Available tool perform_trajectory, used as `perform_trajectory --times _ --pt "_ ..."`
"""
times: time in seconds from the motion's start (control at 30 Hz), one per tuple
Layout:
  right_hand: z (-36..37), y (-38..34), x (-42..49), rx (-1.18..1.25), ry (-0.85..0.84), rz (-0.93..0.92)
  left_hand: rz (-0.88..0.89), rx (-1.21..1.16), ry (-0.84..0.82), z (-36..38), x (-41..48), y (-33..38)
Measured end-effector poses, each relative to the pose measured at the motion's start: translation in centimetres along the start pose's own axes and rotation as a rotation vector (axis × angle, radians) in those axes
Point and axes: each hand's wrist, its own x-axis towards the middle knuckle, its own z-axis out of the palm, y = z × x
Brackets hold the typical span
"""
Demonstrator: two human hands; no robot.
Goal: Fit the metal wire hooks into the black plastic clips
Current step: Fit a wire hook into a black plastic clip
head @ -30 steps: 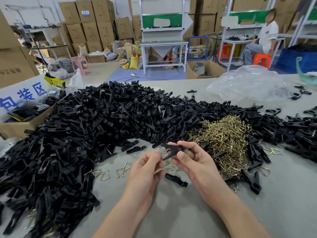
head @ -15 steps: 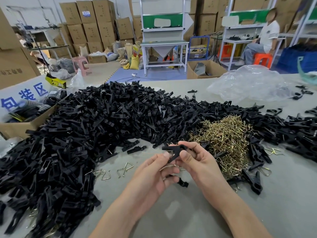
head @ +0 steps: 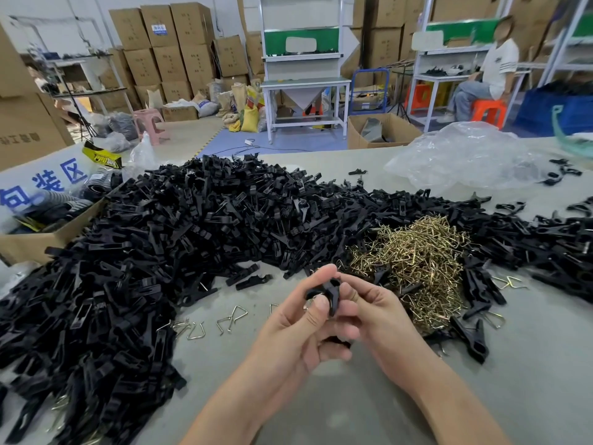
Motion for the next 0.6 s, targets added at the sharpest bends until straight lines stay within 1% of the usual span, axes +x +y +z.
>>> perform_trajectory --times 0.1,0.2,0.43,0.6 --pt "0.1 -0.1 0.0 0.007 -0.022 -0.021 -0.041 -0.155 -0.012 -0.2 0.1 0.0" --pt "0.1 0.0 -0.1 -0.013 -0.066 -0.034 -0.052 -0.236 -0.010 -0.4 0.3 -0.1" --pt "0.2 0.2 0.0 -0.008 -0.016 -0.028 -0.028 -0.276 -0.018 -0.9 0.3 -0.5" --pt "0.1 0.2 0.0 0.000 -0.022 -0.038 -0.044 -0.298 -0.033 -1.2 0.3 -0.4"
